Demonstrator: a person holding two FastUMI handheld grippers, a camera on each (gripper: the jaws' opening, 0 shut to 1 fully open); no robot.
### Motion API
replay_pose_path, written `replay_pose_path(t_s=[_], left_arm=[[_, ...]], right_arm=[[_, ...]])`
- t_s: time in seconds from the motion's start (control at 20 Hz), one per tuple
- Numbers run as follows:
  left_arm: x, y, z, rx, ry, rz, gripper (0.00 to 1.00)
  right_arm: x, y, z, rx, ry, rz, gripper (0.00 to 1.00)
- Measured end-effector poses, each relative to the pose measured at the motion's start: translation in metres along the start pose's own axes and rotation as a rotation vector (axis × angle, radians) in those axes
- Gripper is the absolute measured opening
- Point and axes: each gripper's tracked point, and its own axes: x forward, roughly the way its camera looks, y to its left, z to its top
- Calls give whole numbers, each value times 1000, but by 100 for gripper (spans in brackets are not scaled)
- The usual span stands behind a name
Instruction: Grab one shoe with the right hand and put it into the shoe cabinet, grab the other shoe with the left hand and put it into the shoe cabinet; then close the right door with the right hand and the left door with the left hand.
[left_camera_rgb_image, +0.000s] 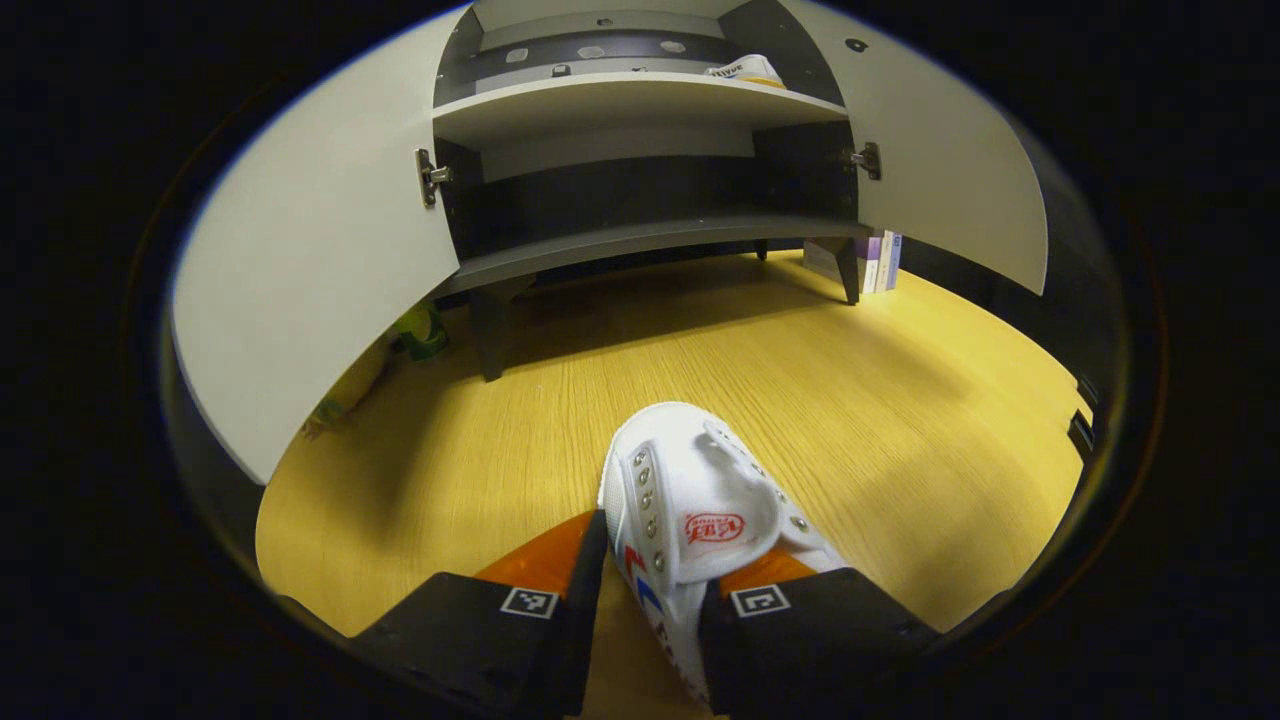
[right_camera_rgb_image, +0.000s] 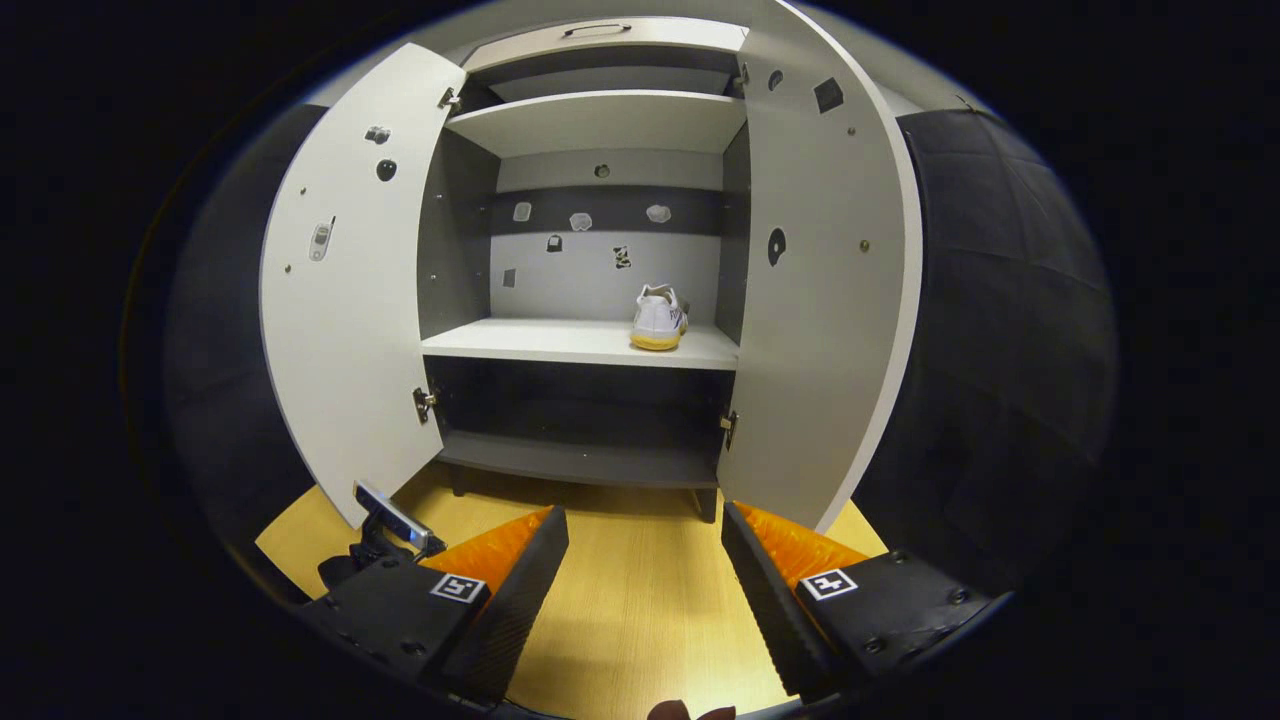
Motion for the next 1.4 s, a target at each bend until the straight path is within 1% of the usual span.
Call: replay_pose_path(t_s=[0.05,0.1,0.2,0.4,0.5,0.65,0.75,0.85,0.95,1.05,1.15,1.3,1.4], left_arm=[[2,4,2,-9,-12,15,47],[6,10,0,-15,-4,31,39],[9,12,-3,-27,1,34,24],[10,16,-2,-13,47,49,10],[8,16,1,4,80,60,8],[1,13,8,-24,109,62,7],[-11,14,15,-26,101,80,7],[-26,10,27,-47,80,71,7],[-46,9,49,-66,48,70,7],[-69,12,76,-81,20,91,7],[-94,13,110,-109,-30,99,7],[-129,16,161,-176,-81,104,6],[-147,22,196,-189,-115,119,6]], right_arm=[[2,0,-2,-1,6,-3,98],[3,-1,-3,-4,10,-5,98],[5,0,-5,-21,11,-9,98],[6,4,-6,-44,13,-4,98],[6,7,-6,-40,13,3,98],[3,8,-4,-31,12,12,98],[1,8,1,-7,9,15,98],[-2,10,8,13,3,21,98],[-6,10,16,22,-11,27,98],[-13,9,22,29,-27,32,98],[-16,9,25,40,-31,41,98],[-23,7,32,56,-40,53,98],[-29,5,35,48,-51,62,98]])
